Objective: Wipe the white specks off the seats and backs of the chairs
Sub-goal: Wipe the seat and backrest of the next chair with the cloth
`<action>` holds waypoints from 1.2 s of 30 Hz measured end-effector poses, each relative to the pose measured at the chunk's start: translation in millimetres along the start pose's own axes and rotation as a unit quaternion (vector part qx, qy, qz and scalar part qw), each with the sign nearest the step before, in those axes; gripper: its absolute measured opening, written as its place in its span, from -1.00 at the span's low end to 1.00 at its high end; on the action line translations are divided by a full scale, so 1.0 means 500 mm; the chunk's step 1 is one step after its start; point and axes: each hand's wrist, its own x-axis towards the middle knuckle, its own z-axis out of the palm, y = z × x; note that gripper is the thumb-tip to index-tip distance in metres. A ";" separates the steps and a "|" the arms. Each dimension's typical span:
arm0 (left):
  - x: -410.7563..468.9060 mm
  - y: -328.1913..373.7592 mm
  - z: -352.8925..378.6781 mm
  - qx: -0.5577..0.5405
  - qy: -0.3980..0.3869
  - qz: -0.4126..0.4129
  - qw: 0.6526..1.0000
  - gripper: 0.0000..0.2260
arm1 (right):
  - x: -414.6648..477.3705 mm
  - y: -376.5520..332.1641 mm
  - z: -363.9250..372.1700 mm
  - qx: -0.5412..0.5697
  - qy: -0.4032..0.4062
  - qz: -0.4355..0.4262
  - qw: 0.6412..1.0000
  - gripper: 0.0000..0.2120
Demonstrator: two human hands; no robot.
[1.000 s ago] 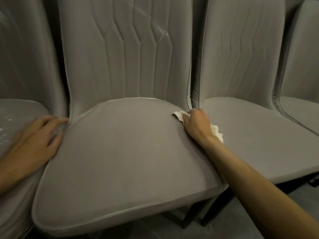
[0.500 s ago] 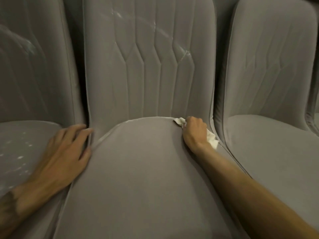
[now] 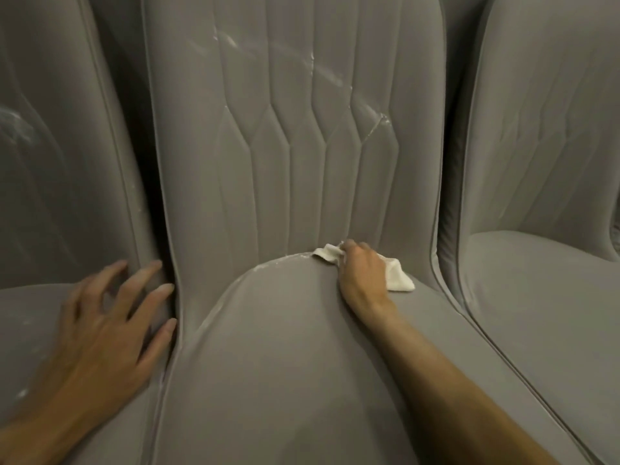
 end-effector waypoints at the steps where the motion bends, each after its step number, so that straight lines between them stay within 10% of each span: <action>1: 0.000 -0.001 0.002 -0.004 0.002 0.001 1.000 -0.54 | -0.002 -0.028 0.011 0.019 -0.013 -0.014 1.000 -0.80; 7: 0.000 0.011 0.004 -0.030 0.019 -0.005 0.999 -0.53 | -0.048 -0.122 0.017 0.116 -0.122 -0.188 0.968 -0.90; 15: -0.007 0.016 0.005 -0.051 0.030 0.002 0.998 -0.48 | -0.031 -0.032 -0.028 -0.001 0.050 0.126 0.991 -0.75; 24: -0.012 0.009 0.018 -0.040 0.029 0.009 0.999 -0.49 | -0.077 -0.174 0.030 0.074 -0.109 -0.175 0.976 -0.87; 30: -0.013 0.012 0.016 -0.053 0.023 0.004 0.998 -0.50 | -0.044 -0.090 0.011 -0.023 0.009 0.036 0.999 -0.74; 36: -0.013 0.010 0.009 -0.052 -0.001 -0.003 0.999 -0.50 | -0.076 -0.221 0.068 0.070 -0.091 -0.126 0.985 -0.84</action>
